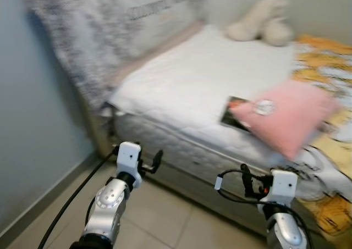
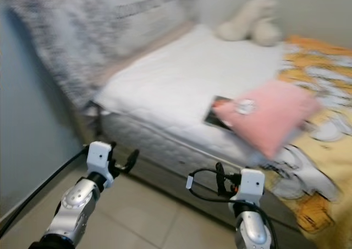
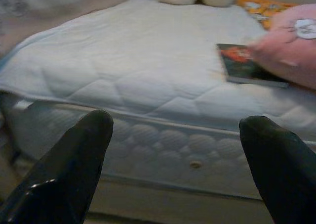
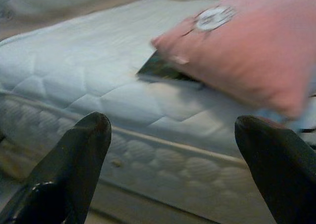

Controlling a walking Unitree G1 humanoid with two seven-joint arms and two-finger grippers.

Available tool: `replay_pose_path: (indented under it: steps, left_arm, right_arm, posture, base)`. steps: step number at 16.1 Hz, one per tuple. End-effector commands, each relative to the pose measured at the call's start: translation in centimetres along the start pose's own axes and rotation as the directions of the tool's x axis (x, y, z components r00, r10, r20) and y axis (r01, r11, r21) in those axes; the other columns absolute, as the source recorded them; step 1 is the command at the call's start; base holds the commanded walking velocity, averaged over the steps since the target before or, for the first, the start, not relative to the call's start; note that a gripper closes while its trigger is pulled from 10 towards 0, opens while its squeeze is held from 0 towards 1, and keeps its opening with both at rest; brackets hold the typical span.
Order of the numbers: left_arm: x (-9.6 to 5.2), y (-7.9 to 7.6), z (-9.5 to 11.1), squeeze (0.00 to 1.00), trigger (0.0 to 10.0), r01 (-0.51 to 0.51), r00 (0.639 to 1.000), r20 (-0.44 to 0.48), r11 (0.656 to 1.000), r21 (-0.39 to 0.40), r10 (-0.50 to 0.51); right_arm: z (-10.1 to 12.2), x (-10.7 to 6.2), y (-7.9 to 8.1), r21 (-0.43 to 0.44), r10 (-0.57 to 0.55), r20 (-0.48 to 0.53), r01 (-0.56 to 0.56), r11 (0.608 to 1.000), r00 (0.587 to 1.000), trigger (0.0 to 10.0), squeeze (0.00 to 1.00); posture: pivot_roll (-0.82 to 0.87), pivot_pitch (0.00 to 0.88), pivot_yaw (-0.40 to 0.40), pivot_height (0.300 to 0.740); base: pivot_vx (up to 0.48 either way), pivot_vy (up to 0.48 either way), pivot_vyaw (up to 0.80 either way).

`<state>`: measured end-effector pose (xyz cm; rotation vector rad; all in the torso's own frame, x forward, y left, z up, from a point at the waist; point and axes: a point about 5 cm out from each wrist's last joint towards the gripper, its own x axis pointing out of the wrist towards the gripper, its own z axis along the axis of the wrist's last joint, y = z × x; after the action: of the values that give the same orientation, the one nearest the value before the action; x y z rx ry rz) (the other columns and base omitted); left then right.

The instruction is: Clean up the room

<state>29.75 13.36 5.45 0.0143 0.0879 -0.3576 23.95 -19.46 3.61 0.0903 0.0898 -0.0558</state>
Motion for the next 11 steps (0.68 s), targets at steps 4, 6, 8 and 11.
replay_pose_path:
  steps: [4, 6, 8, 11]
  left_arm:
    - [1.4, -2.3, 2.6, 0.0, 10.0, 0.097, 0.989, 0.114, 0.995, -0.015, -0.094]
    - [1.3, -1.7, 2.5, 0.0, 10.0, 0.084, 0.991, 0.106, 0.996, -0.008, -0.083]
    - [1.3, -0.7, 2.3, 0.0, 10.0, 0.003, 0.997, 0.082, 1.0, -0.013, -0.002]
    - [1.1, 0.6, 1.3, 0.0, 10.0, -0.116, 0.993, 0.007, 0.993, -0.007, 0.116]
  right_arm:
    - [1.2, 0.9, 0.2, -0.071, 0.012, 0.04, -0.009, 0.997, 0.999, 10.0, 0.0]
    - [1.3, 0.9, 0.8, -0.073, 0.023, 0.043, -0.02, 0.997, 0.999, 10.0, 0.0]
    - [0.9, 0.8, 0.4, -0.057, -0.003, 0.026, 0.004, 0.998, 1.0, 10.0, 0.0]
    - [0.8, 0.6, -0.7, -0.04, -0.057, 0.016, 0.057, 0.998, 0.998, 10.0, 0.0]
  posture:
    - [0.09, 0.0, -0.012, 0.74]
    - [0.08, 0.0, -0.014, 0.74]
    - [0.08, 0.0, -0.011, 0.74]
    - [0.08, 0.0, -0.008, 0.74]
  base:
    - [0.31, 0.0, -0.33]
    - [0.472, 0.0, 0.0]
    - [0.236, 0.0, -0.74]
    - [0.0, 0.0, -0.64]
